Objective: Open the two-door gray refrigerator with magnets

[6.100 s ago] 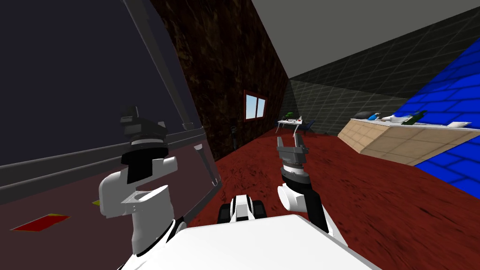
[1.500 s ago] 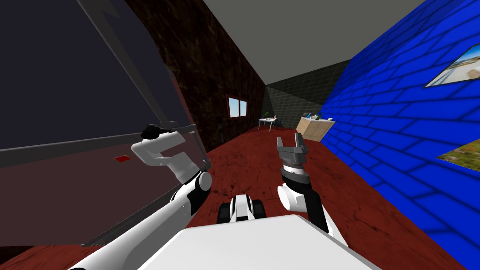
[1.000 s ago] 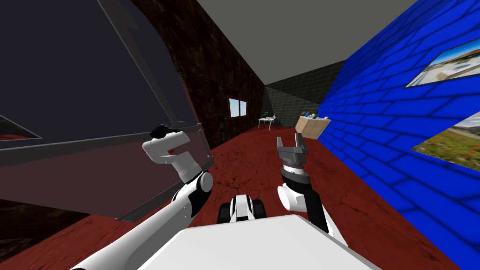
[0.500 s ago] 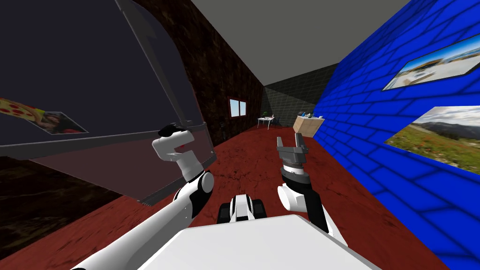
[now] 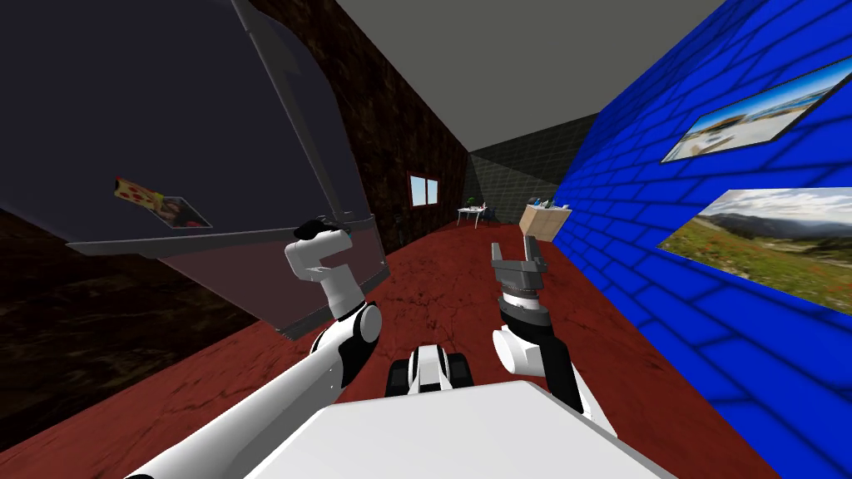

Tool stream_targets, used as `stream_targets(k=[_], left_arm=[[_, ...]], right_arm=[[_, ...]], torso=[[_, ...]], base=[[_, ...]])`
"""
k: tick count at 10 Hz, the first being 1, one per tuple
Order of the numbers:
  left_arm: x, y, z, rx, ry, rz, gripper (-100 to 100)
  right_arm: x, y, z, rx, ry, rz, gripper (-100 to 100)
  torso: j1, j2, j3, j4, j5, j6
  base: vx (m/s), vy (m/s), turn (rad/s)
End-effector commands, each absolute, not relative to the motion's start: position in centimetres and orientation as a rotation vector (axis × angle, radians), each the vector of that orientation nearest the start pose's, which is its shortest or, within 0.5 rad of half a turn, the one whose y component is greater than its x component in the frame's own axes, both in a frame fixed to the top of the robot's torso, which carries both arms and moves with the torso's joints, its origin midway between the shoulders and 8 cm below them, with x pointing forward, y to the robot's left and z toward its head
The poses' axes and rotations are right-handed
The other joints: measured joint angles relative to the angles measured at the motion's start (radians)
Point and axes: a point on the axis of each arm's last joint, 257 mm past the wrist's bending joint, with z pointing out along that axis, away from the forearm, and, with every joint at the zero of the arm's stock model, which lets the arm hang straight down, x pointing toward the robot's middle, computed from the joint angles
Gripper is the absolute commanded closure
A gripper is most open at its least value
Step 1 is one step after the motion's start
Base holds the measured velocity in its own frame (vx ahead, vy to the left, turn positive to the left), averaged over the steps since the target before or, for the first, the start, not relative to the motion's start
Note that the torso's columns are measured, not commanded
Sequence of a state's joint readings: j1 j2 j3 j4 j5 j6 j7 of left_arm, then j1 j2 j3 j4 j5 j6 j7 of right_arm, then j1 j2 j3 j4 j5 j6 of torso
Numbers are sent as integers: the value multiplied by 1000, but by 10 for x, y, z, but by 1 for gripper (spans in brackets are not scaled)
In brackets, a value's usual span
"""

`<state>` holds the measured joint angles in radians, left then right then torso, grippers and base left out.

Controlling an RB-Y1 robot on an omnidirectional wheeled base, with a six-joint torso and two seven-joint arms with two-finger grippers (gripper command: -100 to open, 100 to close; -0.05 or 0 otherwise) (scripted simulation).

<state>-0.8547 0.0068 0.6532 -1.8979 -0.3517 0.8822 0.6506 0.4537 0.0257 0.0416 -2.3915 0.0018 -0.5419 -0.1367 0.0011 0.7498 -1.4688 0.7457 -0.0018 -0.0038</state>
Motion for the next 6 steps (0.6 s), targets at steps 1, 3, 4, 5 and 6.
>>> stream_targets(k=[1, 3, 4, 5, 6], left_arm=[[580, 419, 141, -1632, 221, -1517, 100], [587, 411, 131, -1659, 246, -1518, 100], [597, 393, 127, -1673, 286, -1546, 100], [597, 393, 127, -1673, 286, -1546, 100], [604, 378, 129, -1671, 318, -1577, 100]], right_arm=[[312, -259, 93, 561, 422, 1528, 0], [312, -259, 93, 561, 422, 1528, 0], [312, -259, 93, 561, 422, 1528, 0], [312, -259, 93, 561, 422, 1527, 0], [312, -259, 93, 561, 422, 1527, 0]], torso=[[-4, 0, 0, 0, -2, 3], [-3, -3, -2, 1, -3, 3], [-6, -12, -7, 0, -4, 1], [-5, -11, -7, -4, -2, 5], [-2, -11, -7, -3, -1, 4]], base=[[-314, 81, -15], [-275, 85, -7], [-188, 91, 11], [-196, 145, -32], [-211, 164, -26]])
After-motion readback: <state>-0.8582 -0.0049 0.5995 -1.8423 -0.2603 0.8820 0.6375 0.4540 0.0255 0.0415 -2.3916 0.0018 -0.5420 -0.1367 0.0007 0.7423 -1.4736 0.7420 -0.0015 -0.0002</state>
